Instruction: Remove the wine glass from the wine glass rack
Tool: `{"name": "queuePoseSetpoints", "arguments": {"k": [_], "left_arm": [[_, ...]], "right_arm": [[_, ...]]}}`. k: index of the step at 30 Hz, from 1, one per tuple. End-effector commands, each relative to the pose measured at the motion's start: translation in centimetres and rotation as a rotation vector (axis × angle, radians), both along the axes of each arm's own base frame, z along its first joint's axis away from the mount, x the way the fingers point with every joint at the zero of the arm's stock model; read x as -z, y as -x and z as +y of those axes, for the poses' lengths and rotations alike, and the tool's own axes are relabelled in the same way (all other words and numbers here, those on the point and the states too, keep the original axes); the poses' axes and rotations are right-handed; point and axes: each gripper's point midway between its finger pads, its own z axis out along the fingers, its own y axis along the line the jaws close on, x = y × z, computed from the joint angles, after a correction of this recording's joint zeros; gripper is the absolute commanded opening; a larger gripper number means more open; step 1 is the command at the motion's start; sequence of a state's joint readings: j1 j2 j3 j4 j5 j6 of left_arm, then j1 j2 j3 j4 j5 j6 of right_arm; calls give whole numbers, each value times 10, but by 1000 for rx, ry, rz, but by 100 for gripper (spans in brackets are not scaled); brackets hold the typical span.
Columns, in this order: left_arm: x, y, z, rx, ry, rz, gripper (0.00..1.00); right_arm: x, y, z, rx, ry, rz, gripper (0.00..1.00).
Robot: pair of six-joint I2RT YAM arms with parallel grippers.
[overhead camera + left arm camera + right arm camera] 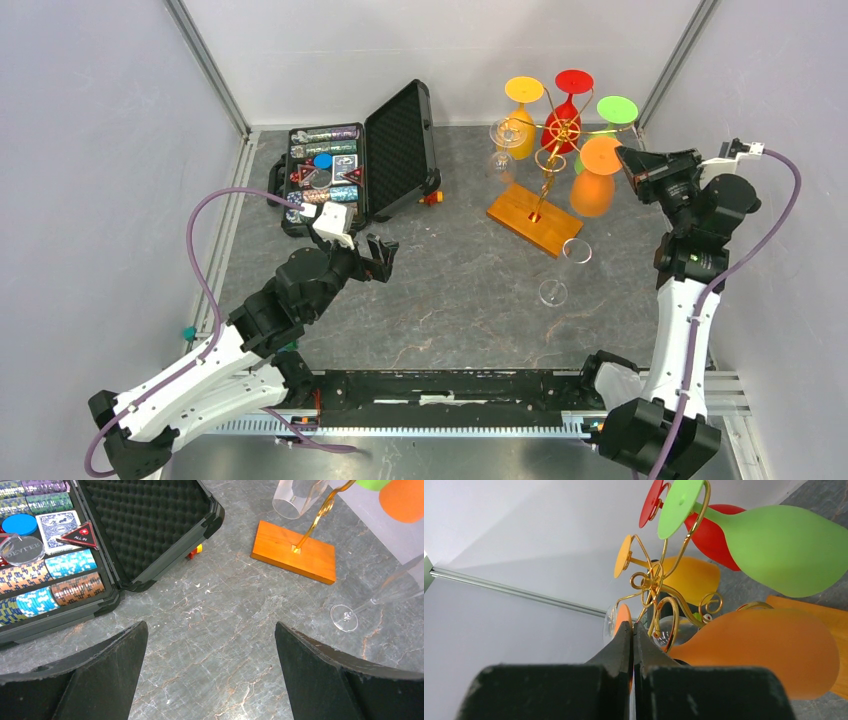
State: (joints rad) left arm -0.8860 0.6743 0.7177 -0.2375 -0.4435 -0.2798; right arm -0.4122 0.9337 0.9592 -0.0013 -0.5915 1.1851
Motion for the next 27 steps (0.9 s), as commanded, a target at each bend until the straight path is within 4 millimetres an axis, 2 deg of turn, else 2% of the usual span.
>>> {"name": "queuePoseSetpoints", "arguments": {"k": [1,8,18,23,27], "left_arm": [[-21,-2,1,-13,43,-39,100],[-20,-2,0,-11,41,-36,100],[-21,-1,-1,-2,43,-34,100],[-20,-1,-1,-3,42,-32,100],[-21,0,0,-3,42,-33,100]], "right_arm": [[-13,-3,6,-28,4,-59,0],[-22,-23,7,-23,1,-90,0],[-38,-39,-25,163,-19,-91,0],[-35,-34,-39,263,-43,-62,0],[-39,-17,-56,389,-15,-66,0]]}}
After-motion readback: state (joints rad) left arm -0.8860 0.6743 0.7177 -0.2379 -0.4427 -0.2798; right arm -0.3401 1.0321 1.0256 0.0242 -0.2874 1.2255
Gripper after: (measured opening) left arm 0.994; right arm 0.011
